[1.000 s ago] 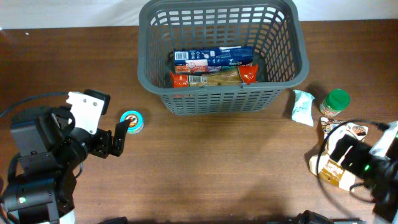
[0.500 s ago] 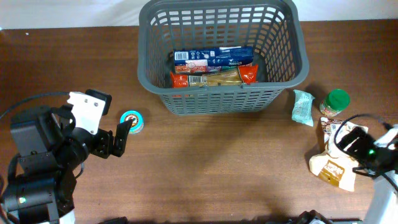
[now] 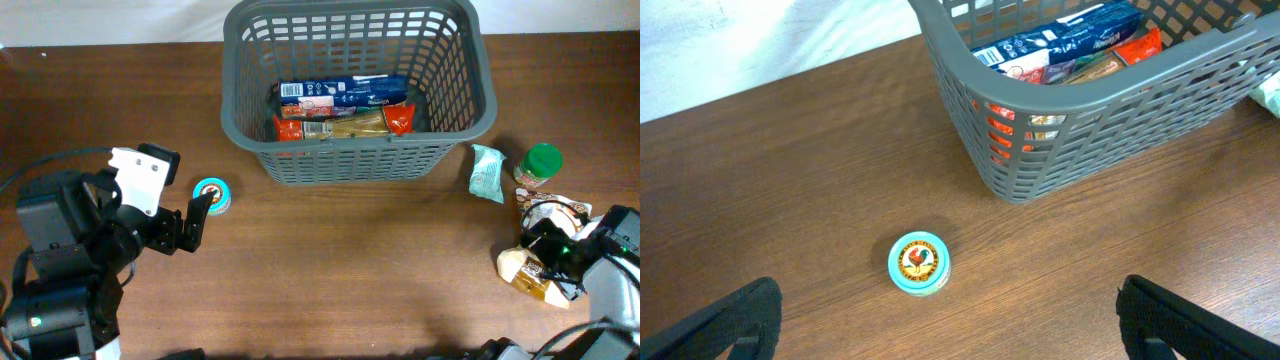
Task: Pack container
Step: 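Grasp the clear rice bag with the right gripper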
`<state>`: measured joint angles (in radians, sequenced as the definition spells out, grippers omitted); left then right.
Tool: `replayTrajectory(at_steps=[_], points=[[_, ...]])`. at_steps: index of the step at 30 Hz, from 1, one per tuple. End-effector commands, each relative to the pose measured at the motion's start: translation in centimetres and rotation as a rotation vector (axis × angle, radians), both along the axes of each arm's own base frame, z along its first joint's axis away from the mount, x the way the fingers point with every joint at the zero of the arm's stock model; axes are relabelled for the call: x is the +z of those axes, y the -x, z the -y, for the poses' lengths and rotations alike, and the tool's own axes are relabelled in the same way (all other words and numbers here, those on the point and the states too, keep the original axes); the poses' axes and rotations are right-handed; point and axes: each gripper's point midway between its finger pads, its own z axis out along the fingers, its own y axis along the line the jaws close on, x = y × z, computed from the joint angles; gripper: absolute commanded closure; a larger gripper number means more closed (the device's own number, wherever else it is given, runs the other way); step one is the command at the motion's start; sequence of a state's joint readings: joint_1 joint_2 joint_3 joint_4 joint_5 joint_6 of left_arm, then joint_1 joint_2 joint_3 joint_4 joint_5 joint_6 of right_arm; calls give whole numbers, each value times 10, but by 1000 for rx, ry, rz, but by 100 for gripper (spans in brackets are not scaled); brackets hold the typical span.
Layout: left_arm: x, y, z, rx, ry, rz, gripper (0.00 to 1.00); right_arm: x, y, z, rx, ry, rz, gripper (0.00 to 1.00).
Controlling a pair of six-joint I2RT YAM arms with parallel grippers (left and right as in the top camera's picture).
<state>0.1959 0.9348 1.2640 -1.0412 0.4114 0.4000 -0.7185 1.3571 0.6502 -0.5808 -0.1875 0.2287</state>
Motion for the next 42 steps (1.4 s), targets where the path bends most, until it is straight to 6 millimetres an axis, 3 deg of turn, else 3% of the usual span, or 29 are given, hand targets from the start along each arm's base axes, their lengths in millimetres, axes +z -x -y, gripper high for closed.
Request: replayTrajectory(at_steps=[1,6,11,13,15,20,27,31,35,42], points=[[1,1,2,-12,6,7,1,-22,2,-3,17,-3,-72,0],[1,1,2,-12,5,8,1,-48,3,-15,93,9,-185,5],[1,1,2,-12,5,8,1,-64,6,-24,144,37,-274,27],[0,1,2,-12,5,7,1,-66,6,-27,155,36,-281,42],[0,1,2,-12,5,7,1,-66,6,-27,150,34,-281,47],[1,1,2,-12,5,8,1,-66,7,-27,149,32,-285,78],[-4,-3,1,-12,9,-10,1,-64,9,-29,150,22,-298,97],[-6,-5,1,-12,11,-21,1,-50,5,-26,150,24,-295,96],[-5,-6,1,-12,10,-14,1,-23,-5,-20,141,44,-263,96],[-5,-6,2,-16,13,-12,1,53,-21,-12,65,103,-140,97]])
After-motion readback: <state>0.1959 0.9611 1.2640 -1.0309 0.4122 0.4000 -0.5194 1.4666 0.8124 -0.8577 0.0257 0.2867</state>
